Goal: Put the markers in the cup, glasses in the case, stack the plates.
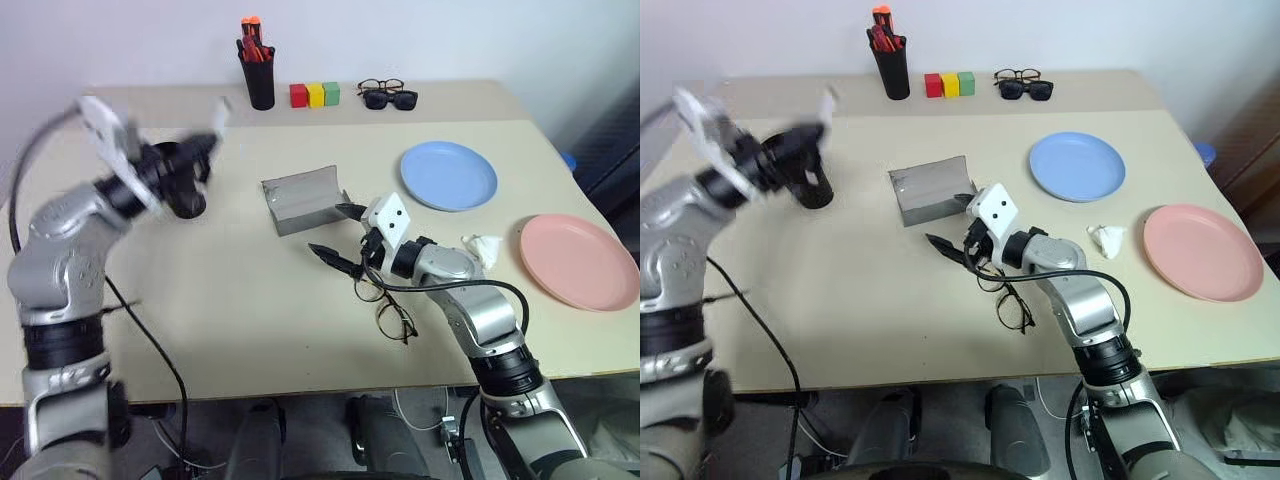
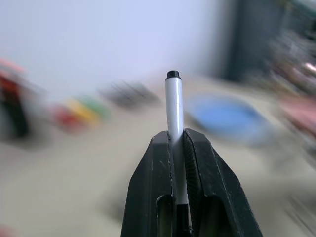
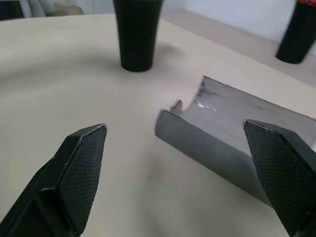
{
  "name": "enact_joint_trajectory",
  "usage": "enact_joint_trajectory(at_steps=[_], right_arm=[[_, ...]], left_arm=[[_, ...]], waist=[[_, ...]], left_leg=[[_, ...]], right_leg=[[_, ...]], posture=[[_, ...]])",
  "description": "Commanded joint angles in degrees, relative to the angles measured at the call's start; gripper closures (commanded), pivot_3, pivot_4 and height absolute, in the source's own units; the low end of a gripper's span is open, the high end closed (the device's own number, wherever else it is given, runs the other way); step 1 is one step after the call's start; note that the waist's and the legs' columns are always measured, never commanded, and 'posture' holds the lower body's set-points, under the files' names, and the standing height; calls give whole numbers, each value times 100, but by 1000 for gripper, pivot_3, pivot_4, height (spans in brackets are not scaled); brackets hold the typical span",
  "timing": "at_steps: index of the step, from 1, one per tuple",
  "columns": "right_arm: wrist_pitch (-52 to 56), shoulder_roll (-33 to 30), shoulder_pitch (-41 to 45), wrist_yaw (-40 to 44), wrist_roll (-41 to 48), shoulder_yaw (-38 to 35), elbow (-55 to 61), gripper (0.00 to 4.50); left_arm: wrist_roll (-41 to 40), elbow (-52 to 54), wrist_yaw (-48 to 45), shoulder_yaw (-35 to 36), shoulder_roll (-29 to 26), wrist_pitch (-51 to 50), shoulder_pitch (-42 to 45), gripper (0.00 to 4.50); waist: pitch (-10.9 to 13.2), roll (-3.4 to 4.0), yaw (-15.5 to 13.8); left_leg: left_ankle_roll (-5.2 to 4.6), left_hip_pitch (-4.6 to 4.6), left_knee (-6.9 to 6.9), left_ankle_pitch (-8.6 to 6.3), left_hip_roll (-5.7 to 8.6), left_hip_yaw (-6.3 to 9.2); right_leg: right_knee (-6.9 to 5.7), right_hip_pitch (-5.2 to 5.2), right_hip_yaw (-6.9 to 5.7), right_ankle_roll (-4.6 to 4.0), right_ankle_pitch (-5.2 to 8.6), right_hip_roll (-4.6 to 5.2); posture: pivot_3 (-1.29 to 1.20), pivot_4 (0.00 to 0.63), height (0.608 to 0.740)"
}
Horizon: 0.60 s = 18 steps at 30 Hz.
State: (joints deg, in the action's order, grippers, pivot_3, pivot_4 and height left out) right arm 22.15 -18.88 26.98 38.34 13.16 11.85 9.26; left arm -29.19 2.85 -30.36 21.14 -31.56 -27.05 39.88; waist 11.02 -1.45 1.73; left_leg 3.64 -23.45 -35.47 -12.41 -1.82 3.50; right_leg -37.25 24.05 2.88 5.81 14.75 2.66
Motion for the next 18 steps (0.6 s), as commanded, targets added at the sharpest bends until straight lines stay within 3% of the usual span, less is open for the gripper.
enact_joint_trajectory(at_steps=[1,7,18], right_arm=[[-162,97,170,89,28,8,3,0],[-172,241,216,126,13,94,6,0],[-150,246,75,58,-34,65,171,0]], left_arm=[[953,-534,1428,77,243,968,521,4396],[1951,-1713,2269,-234,309,2053,746,4396],[2152,-2592,2214,-309,400,2814,193,4396]], waist=[[-2,2,28],[-2,2,78],[-2,2,64]], left_leg=[[-1,3,1,0,1,-2],[0,6,15,0,1,-2],[1,4,15,1,1,-2]], right_leg=[[-1,0,2,0,0,1],[-4,6,3,-2,-1,-2],[-4,6,2,-2,-1,0]], posture=[[0,150,740],[0,150,740],[0,150,740]])
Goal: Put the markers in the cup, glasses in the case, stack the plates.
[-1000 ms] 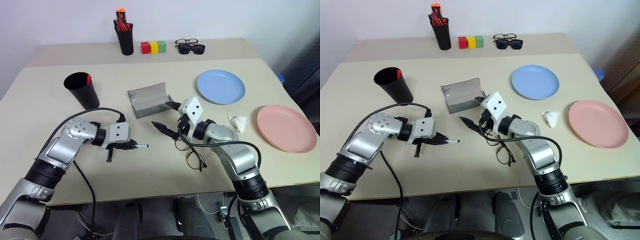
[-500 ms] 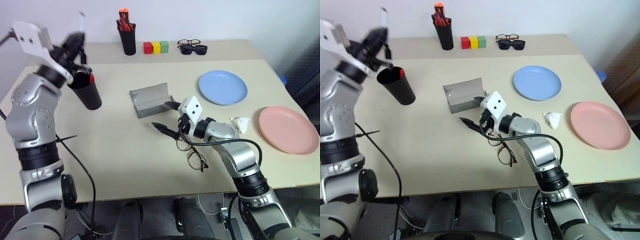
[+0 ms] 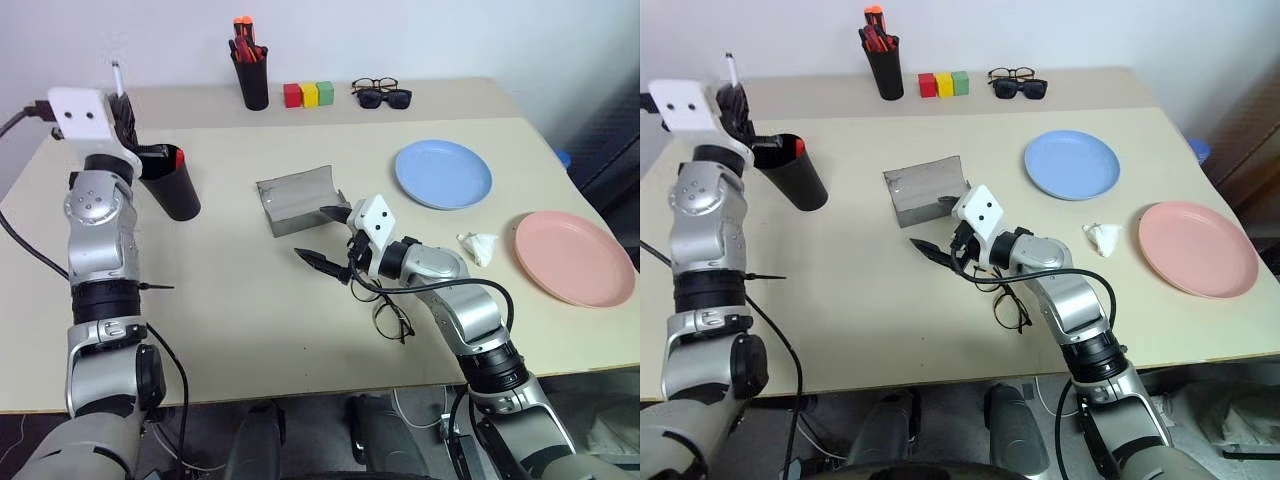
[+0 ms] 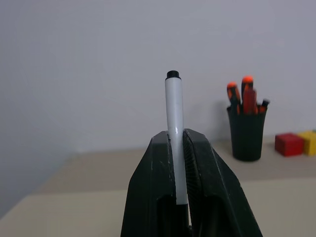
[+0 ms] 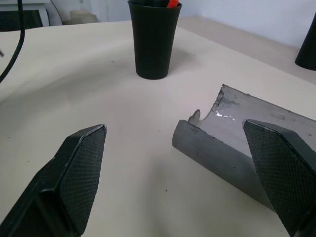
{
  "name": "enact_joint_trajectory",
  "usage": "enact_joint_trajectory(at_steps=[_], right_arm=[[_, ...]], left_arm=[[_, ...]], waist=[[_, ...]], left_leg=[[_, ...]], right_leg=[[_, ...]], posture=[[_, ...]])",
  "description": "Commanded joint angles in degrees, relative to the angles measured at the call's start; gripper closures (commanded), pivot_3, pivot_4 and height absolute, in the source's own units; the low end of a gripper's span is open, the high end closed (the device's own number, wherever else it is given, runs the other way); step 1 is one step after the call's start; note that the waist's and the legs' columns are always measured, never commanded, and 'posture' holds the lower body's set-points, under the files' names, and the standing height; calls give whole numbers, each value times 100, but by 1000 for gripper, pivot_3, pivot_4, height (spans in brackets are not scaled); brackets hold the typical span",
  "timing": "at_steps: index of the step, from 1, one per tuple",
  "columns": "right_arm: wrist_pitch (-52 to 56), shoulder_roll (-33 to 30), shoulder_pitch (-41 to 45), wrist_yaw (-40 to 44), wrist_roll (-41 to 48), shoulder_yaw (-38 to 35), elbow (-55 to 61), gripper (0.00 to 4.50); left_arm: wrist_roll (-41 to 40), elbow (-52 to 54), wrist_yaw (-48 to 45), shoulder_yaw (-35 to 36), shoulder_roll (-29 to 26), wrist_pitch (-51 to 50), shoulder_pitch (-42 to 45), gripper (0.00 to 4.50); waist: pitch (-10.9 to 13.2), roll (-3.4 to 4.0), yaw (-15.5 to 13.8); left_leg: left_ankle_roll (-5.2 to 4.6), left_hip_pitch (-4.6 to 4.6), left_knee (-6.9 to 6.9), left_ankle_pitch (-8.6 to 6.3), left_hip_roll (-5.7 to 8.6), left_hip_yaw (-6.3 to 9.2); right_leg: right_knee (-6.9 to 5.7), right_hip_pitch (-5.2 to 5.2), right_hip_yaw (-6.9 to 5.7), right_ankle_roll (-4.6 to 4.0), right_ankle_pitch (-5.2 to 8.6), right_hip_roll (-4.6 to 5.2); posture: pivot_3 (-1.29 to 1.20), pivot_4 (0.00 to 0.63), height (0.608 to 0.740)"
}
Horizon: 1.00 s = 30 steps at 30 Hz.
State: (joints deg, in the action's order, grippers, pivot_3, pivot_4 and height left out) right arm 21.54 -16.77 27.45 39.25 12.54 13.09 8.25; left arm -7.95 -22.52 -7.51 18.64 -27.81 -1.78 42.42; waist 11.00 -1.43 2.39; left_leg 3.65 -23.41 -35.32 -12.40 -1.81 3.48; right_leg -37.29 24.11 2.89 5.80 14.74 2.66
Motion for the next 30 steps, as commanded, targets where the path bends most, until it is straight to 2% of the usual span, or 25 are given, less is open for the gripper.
enact_joint_trajectory(at_steps=[1,6,9,12,16,20,23,25,27,30], right_arm=[[-92,42,33,-38,28,-57,273,0],[-95,87,71,-47,44,-42,239,0],[-89,88,73,-35,50,-38,241,0],[-81,89,72,-38,53,-39,252,0],[-64,75,58,-49,51,-49,277,0],[-46,-29,42,-52,40,-128,301,0],[-55,-166,37,-72,23,-270,258,0],[-53,-237,16,-84,27,-324,256,0],[-36,-304,-31,-105,29,-367,284,0],[6,-347,-121,-139,23,-402,378,0]], left_arm=[[27,-115,-83,-67,43,334,-86,4396],[-68,-364,-181,-55,162,511,-121,4396],[-11,-376,-153,-100,206,560,-188,3390],[-124,-246,-146,-39,252,575,-191,1942],[-714,451,-572,15,420,564,-152,1942],[-1499,1612,-1925,-604,307,-500,-400,1942],[-1124,2069,-2777,-1666,-255,-1572,-641,1089],[-850,2005,-2962,-2146,-433,-1984,-609,59],[-614,1654,-3169,-2572,-367,-2150,-404,22],[-623,1193,-3476,-2817,-133,-2494,-113,22]], waist=[[0,0,-3],[0,0,-4],[0,0,-3],[0,0,7],[0,0,-3],[0,0,-8],[-2,5,11],[-4,10,13],[-4,10,20],[-2,8,11]], left_leg=[[0,0,0,0,0,0],[0,-1,0,0,0,0],[0,-1,0,0,0,0],[0,0,0,0,0,0],[0,-1,-1,0,0,0],[1,-3,-1,1,0,0],[1,1,-1,1,1,0],[1,6,1,0,1,-4],[1,6,0,0,0,-2],[0,4,0,0,-1,-1]], right_leg=[[0,0,0,0,0,0],[0,0,0,0,0,0],[0,0,0,0,0,0],[0,0,0,0,0,0],[0,0,0,0,0,1],[0,0,0,0,0,2],[0,-4,1,0,0,1],[-2,-5,4,0,0,0],[-2,-5,3,0,1,-4],[-3,-2,3,-1,1,-6]], posture=[[0,150,740],[0,150,740],[0,150,740],[0,150,740],[0,150,740],[0,150,740],[0,150,740],[0,150,740],[0,150,740],[0,150,740]])
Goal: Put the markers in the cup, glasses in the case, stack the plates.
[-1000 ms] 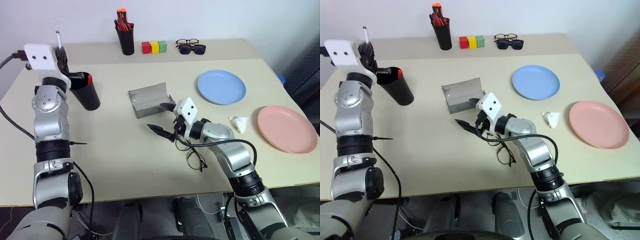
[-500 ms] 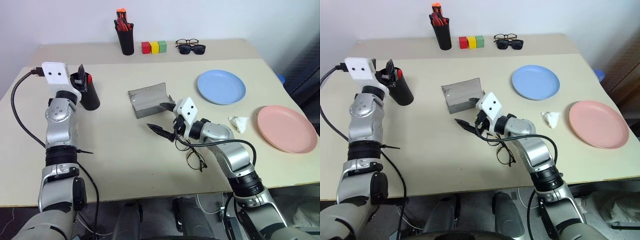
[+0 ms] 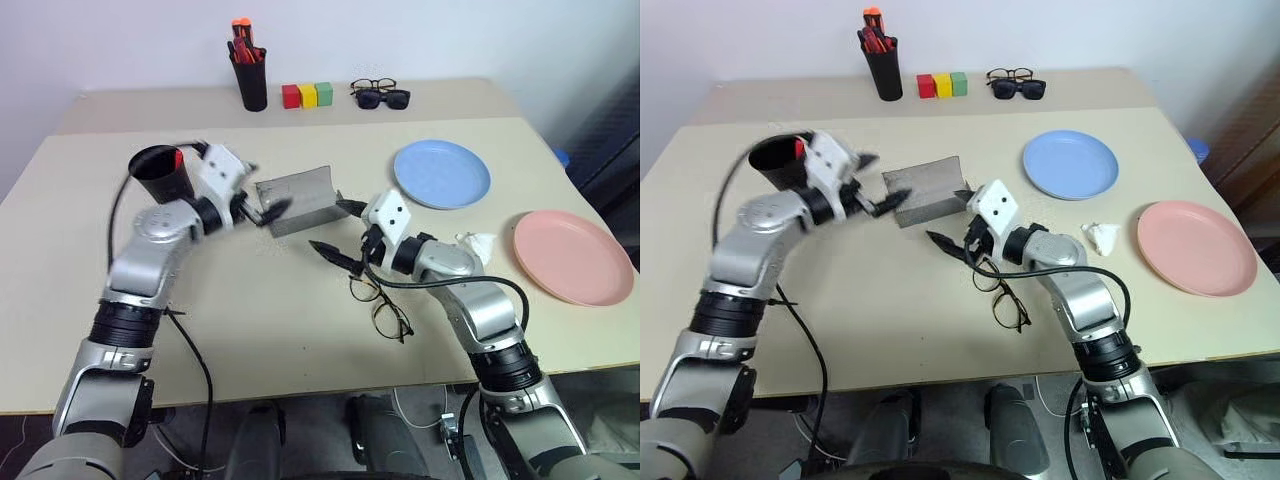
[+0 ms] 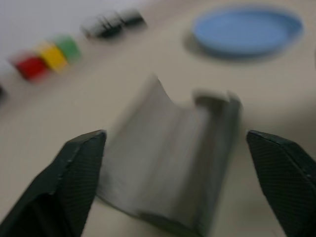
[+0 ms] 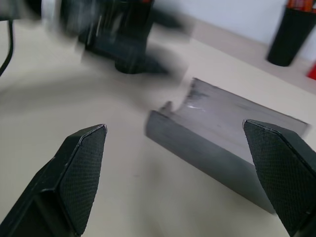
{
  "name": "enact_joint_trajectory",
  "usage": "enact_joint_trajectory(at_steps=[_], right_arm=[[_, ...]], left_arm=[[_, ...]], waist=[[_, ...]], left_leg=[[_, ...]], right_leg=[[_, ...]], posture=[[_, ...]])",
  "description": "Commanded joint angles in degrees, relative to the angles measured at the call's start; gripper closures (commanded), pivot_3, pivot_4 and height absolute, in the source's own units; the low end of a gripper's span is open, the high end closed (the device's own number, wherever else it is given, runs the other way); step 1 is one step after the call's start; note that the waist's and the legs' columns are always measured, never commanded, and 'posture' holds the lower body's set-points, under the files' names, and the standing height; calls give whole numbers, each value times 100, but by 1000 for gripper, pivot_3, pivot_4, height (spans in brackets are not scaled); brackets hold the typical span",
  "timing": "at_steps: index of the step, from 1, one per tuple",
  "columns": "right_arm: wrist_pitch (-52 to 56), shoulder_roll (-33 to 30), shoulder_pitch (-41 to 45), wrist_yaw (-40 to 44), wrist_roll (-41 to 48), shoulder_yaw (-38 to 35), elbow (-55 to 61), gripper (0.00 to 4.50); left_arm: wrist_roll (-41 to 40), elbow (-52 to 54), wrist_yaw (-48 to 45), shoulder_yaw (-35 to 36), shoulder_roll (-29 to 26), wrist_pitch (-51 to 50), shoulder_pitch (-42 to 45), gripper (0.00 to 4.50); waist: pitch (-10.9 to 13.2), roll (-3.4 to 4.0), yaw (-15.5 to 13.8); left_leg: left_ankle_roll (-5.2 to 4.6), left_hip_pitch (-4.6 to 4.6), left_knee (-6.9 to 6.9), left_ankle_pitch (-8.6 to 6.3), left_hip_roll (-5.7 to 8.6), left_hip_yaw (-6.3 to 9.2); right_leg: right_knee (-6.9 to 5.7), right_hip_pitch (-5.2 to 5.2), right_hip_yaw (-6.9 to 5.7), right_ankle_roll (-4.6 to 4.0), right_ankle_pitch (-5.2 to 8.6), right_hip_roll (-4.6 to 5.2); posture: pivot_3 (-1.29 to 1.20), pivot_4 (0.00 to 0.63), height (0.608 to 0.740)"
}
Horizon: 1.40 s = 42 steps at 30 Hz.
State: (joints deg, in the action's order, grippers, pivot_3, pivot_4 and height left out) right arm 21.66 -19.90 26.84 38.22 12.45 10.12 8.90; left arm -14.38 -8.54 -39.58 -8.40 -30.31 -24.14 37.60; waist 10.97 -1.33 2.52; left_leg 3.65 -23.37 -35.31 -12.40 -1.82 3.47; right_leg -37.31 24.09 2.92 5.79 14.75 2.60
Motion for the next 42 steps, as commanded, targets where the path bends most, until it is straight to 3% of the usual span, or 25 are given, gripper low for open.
enact_joint_trajectory(at_steps=[1,5,7,9,13,15,19,28,31,35,42], right_arm=[[26,-49,-115,-69,35,-122,384,0],[141,-76,-287,-198,35,-180,618,0],[199,-97,-374,-257,34,-210,731,0],[249,-119,-442,-304,33,-241,821,0],[363,-223,-595,-385,42,-360,1015,0],[410,-290,-648,-388,53,-401,1085,0],[567,-601,-768,-281,92,-516,1239,0],[2359,-1722,-1316,293,999,-994,2162,0],[2778,-2067,-1512,370,1153,-967,2413,0],[3327,-2212,-1606,253,1293,-904,2509,0],[3758,-2014,-1531,-74,1439,-945,2399,0]], left_arm=[[135,-500,-379,-281,180,-402,519,22],[431,-1291,-656,-567,368,-443,890,22],[511,-1518,-777,-602,430,-396,997,550],[586,-1610,-929,-646,437,-343,1034,1319],[710,-1673,-1205,-664,384,-104,997,3451],[795,-1598,-1454,-645,278,579,868,4419],[681,-1101,-2492,-608,-218,1651,433,4419],[649,140,-3715,-628,-1293,1906,-463,4419],[708,120,-3767,-646,-1317,1972,-530,3589],[696,18,-3330,-415,-1086,2152,-535,1647],[-83,767,-2878,256,-886,1414,-933,1647]], waist=[[1,-2,-6],[1,-2,2],[1,-2,1],[1,-2,6],[1,-2,-11],[1,-2,-9],[2,-2,1],[2,-1,-44],[2,-1,-50],[2,-1,-41],[2,-1,1]], left_leg=[[0,-2,0,0,0,0],[0,-5,-2,0,1,0],[0,-4,-1,0,1,0],[0,-3,0,0,0,0],[0,-4,0,0,1,0],[0,-5,0,0,1,0],[0,-5,4,0,0,-1],[-3,-9,1,-2,0,-3],[-4,-7,0,-3,-1,-3],[-5,-8,-9,-3,0,-5],[-7,-8,-9,-4,-3,-4]], right_leg=[[1,2,0,0,0,0],[2,2,0,0,0,2],[1,2,0,0,0,1],[0,4,0,0,0,0],[1,4,0,0,0,2],[2,4,1,0,0,2],[3,6,1,-1,1,2],[8,3,2,-1,2,6],[7,3,2,-2,2,6],[7,2,3,-2,3,5],[6,2,4,-1,2,2]], posture=[[0,150,740],[0,150,740],[0,150,740],[0,150,740],[0,150,740],[0,150,740],[0,150,740],[0,150,740],[0,150,740],[0,150,740],[0,150,740]])
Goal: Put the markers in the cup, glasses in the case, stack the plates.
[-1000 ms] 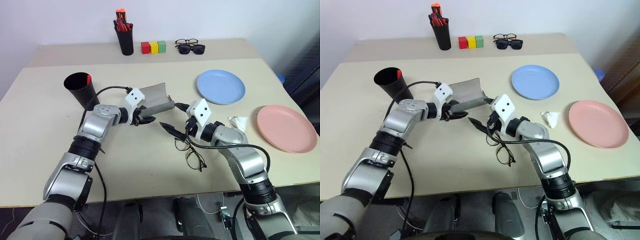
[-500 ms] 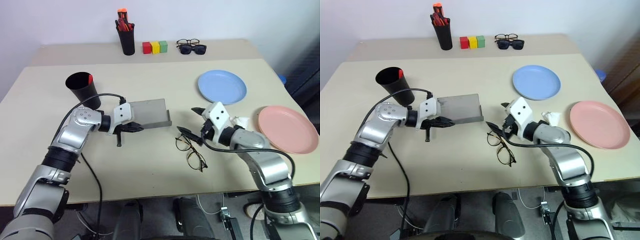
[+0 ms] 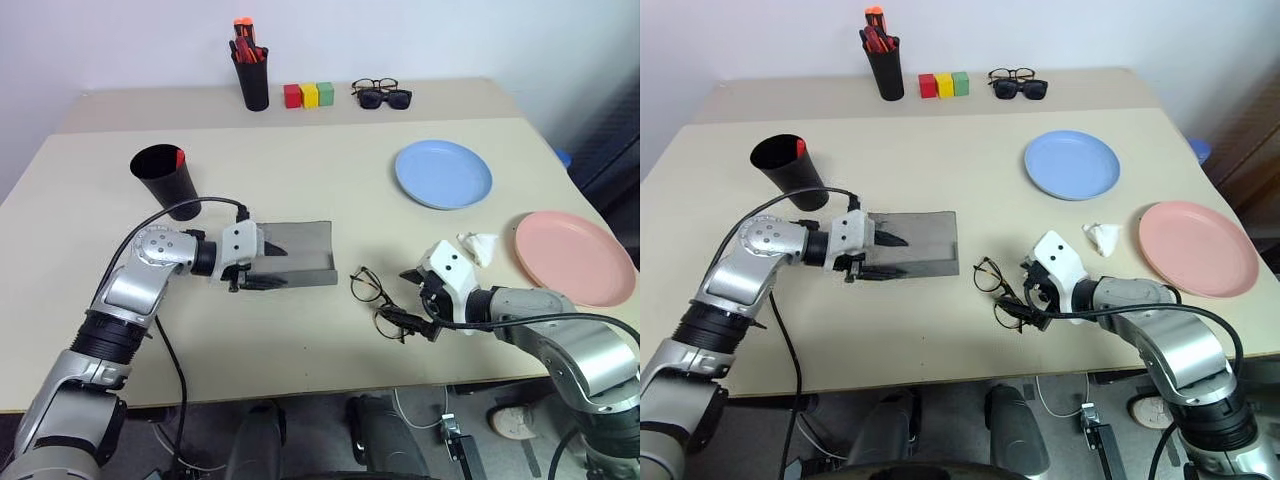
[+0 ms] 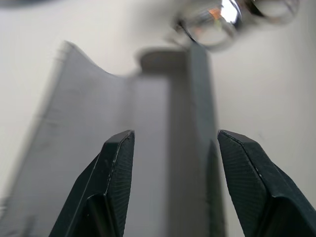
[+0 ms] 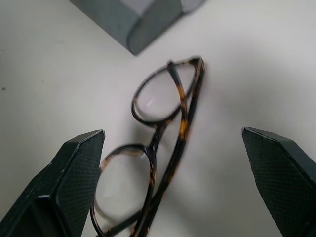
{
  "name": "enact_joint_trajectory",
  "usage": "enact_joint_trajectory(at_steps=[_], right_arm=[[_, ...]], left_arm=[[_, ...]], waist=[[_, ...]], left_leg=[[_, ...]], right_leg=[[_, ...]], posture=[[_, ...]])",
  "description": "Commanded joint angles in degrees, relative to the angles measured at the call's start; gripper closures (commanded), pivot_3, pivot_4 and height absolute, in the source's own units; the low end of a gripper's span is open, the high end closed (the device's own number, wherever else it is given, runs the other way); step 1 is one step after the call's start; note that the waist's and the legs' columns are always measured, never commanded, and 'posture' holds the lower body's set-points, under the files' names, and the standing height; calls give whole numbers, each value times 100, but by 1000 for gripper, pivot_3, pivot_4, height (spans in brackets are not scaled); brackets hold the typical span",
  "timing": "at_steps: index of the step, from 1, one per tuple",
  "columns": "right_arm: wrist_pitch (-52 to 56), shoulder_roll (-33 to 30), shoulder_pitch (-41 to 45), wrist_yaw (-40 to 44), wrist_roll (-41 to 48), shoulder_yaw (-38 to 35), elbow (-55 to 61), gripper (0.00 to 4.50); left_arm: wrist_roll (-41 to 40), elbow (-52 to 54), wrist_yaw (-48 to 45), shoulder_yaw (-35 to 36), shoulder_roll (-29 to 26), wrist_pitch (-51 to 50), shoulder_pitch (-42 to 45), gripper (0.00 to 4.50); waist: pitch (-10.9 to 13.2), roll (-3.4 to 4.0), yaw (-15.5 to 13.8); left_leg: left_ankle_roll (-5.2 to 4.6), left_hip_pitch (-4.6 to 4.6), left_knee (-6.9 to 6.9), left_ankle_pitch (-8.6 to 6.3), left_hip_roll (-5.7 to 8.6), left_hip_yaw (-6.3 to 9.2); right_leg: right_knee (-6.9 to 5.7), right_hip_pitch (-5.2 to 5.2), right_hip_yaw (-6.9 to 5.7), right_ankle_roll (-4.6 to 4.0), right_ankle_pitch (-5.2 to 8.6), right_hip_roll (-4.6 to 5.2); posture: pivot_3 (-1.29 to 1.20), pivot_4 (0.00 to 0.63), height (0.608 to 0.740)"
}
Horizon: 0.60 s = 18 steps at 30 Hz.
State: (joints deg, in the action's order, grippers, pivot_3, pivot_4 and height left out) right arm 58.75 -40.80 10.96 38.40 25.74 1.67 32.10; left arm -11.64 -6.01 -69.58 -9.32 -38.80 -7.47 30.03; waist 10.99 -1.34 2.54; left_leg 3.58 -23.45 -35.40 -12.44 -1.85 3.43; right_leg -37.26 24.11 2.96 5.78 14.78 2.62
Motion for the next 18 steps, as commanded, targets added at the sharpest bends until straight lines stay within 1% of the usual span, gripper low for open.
enact_joint_trajectory(at_steps=[1,3,5,6,7,10,14,18], right_arm=[[103,113,82,-143,123,-99,38,239],[181,132,152,-238,62,-3,-74,841],[235,131,192,-274,48,38,-138,1805],[299,141,218,-275,85,51,-141,2369],[337,141,233,-272,113,59,-143,2792],[393,108,276,-255,141,133,-101,4423],[353,34,384,-270,102,157,-105,4469],[-251,-273,749,-69,-185,354,-66,4469]], left_arm=[[-413,690,183,429,-58,-302,-324,1609],[-569,1061,385,651,-107,-577,-729,1590],[-710,1336,583,848,-110,-833,-1018,1590],[-813,1473,720,998,-107,-986,-1203,1590],[-881,1576,818,1095,-105,-1098,-1328,1590],[-922,1855,1146,1368,-119,-1262,-1774,1590],[-983,2088,1395,1573,-109,-1396,-2073,1590],[-1061,2278,1753,1942,-104,-1519,-2501,1590]], waist=[[0,0,-5],[0,0,1],[0,0,-7],[0,0,-10],[0,0,-13],[-1,-1,-16],[-1,-2,-25],[-1,-1,3]], left_leg=[[-1,0,0,0,0,1],[-1,1,1,0,0,0],[-1,2,2,-1,0,-1],[-1,2,1,0,0,0],[-1,2,1,0,0,0],[-1,2,0,-1,0,0],[-1,3,0,-1,0,0],[-1,5,1,-1,0,-4]], right_leg=[[0,0,0,0,0,0],[-1,0,0,0,0,0],[0,0,1,0,0,1],[0,0,0,0,0,1],[0,0,0,0,0,1],[1,-2,0,0,0,2],[2,-3,0,0,0,2],[4,-3,1,-1,1,3]], posture=[[0,150,740],[0,150,740],[0,150,740],[0,150,740],[0,150,740],[0,150,740],[0,150,740],[0,150,740]])
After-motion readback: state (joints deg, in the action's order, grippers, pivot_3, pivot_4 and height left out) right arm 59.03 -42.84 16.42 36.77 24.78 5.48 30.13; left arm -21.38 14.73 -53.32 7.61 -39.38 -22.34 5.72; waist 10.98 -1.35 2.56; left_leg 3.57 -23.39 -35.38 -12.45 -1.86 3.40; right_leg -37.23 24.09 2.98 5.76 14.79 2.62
